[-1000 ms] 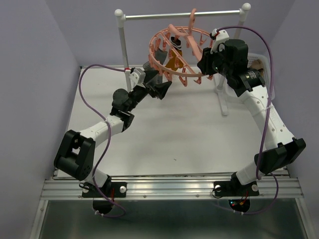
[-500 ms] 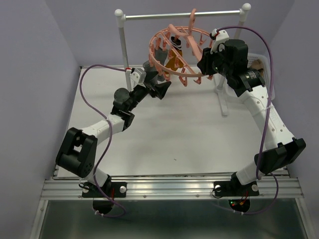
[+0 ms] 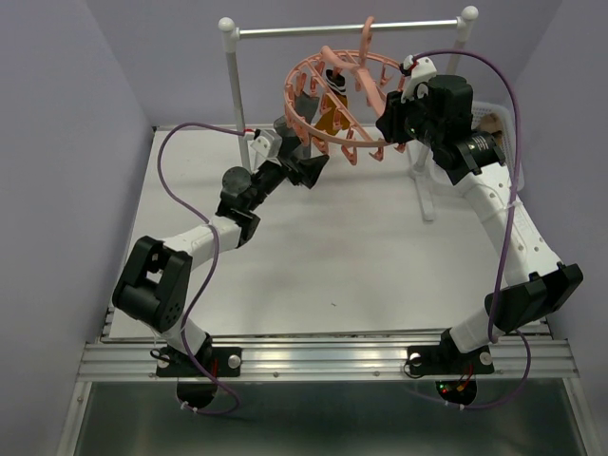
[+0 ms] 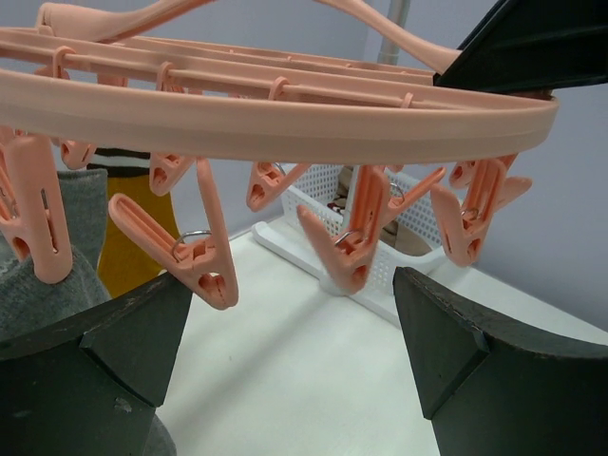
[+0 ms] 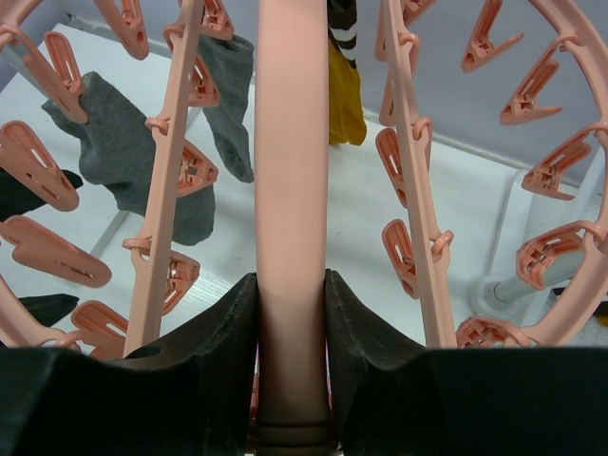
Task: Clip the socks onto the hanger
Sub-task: Open the clamp at the hanger, then pick up the sock from the bin.
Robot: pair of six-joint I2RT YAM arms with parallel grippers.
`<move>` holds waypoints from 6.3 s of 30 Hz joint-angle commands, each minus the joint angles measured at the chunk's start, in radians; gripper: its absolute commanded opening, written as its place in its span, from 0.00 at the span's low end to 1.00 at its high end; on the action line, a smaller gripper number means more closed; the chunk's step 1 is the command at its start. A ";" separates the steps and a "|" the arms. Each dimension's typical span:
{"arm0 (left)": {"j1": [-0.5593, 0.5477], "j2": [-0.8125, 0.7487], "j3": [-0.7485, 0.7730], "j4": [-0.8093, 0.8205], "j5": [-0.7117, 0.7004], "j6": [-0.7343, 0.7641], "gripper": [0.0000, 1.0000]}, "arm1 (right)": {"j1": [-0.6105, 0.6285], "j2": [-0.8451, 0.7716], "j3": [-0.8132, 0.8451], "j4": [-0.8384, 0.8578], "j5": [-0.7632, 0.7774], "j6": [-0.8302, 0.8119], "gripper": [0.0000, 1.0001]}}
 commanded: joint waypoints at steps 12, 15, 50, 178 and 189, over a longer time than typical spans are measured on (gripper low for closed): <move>-0.055 -0.048 0.054 0.074 -0.139 0.022 0.99 | 0.006 -0.045 -0.014 -0.036 -0.013 0.002 0.22; -0.079 -0.059 0.058 0.051 -0.202 0.044 0.99 | 0.006 -0.046 -0.015 -0.036 -0.013 0.004 0.22; -0.139 -0.054 0.107 0.048 -0.371 0.137 0.93 | 0.006 -0.031 -0.001 -0.031 0.014 0.002 0.22; -0.145 0.001 0.239 -0.220 -0.334 0.000 0.00 | -0.568 0.679 0.199 0.125 0.227 0.303 0.95; -0.153 0.019 0.268 -0.257 -0.360 0.000 0.00 | -0.568 0.868 0.310 0.125 0.146 0.292 0.63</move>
